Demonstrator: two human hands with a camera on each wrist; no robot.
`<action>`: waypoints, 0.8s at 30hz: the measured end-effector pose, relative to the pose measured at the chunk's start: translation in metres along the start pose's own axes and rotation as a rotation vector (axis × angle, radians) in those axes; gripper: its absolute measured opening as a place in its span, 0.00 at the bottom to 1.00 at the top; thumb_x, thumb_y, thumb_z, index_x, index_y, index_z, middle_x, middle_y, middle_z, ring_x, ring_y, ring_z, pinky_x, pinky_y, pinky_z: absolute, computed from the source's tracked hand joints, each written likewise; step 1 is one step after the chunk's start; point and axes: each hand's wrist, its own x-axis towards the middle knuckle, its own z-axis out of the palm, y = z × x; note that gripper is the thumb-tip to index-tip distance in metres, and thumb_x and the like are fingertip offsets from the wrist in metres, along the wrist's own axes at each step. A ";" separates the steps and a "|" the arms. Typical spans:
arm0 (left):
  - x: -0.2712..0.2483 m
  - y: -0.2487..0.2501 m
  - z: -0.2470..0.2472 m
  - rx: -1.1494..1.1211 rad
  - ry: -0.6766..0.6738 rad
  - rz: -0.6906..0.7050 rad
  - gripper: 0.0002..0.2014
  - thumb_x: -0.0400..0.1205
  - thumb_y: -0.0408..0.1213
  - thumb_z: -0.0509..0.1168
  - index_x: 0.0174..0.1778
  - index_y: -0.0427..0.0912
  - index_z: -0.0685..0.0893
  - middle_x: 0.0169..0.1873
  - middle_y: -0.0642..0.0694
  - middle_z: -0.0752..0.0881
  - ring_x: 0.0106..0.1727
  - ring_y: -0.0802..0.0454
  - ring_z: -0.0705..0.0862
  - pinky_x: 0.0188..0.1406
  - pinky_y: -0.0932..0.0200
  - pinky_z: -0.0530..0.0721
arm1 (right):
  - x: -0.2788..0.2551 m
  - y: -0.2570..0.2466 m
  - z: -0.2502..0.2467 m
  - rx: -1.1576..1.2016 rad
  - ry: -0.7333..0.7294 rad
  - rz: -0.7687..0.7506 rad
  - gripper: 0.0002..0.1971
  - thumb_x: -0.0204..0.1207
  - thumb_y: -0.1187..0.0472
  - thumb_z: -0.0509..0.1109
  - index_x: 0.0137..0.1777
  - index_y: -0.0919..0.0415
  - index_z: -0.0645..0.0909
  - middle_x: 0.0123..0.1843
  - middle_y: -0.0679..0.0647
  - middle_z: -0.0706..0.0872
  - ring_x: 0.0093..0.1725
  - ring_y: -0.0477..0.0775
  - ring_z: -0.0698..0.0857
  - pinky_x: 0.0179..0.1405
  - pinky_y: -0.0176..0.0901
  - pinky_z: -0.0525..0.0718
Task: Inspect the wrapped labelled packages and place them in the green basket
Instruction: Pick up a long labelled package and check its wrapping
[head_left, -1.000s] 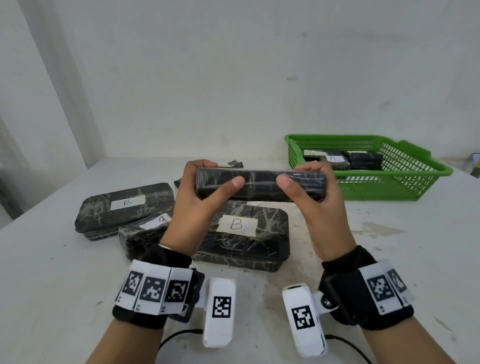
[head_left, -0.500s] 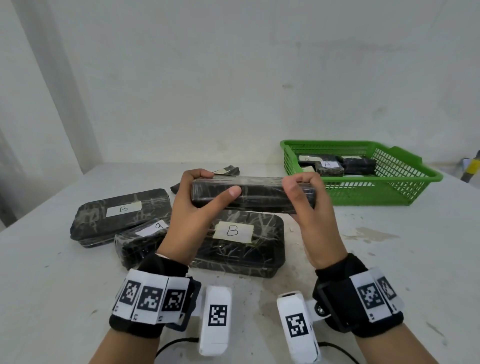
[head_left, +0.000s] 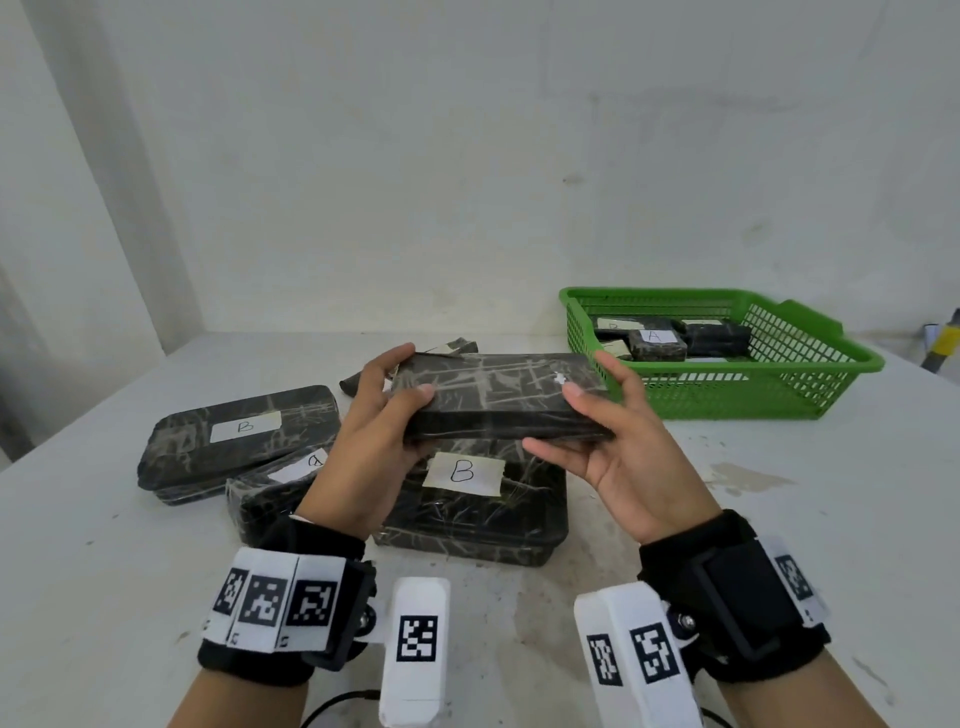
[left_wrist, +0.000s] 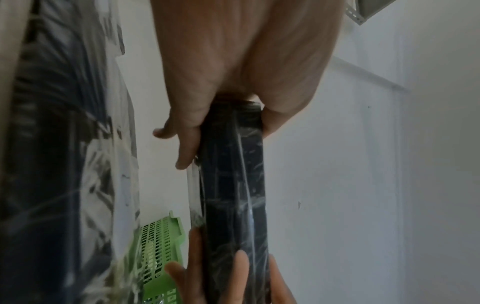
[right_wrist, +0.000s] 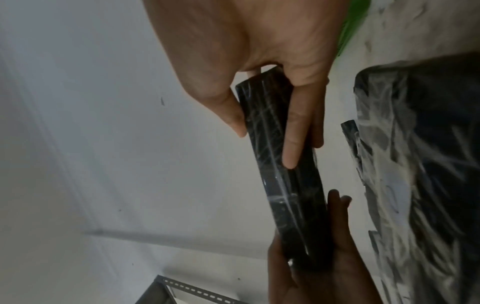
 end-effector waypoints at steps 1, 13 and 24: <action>-0.001 0.001 0.000 0.007 -0.009 0.010 0.19 0.88 0.28 0.56 0.75 0.48 0.73 0.46 0.46 0.86 0.51 0.46 0.84 0.67 0.34 0.80 | 0.000 -0.001 0.000 0.025 0.002 0.020 0.35 0.70 0.61 0.70 0.77 0.47 0.65 0.50 0.61 0.91 0.48 0.64 0.92 0.36 0.55 0.92; 0.002 0.002 -0.006 -0.091 -0.007 -0.048 0.13 0.85 0.44 0.61 0.56 0.37 0.81 0.46 0.44 0.90 0.48 0.48 0.88 0.37 0.57 0.88 | -0.001 -0.010 -0.005 -0.102 0.022 0.074 0.13 0.85 0.61 0.61 0.66 0.64 0.79 0.56 0.62 0.88 0.46 0.56 0.93 0.32 0.50 0.91; -0.004 0.008 -0.005 -0.111 -0.091 -0.086 0.25 0.80 0.55 0.58 0.62 0.40 0.84 0.45 0.44 0.91 0.39 0.52 0.90 0.24 0.62 0.84 | 0.001 -0.005 -0.006 -0.369 0.116 0.102 0.16 0.84 0.46 0.62 0.51 0.54 0.87 0.44 0.51 0.94 0.41 0.49 0.93 0.40 0.47 0.92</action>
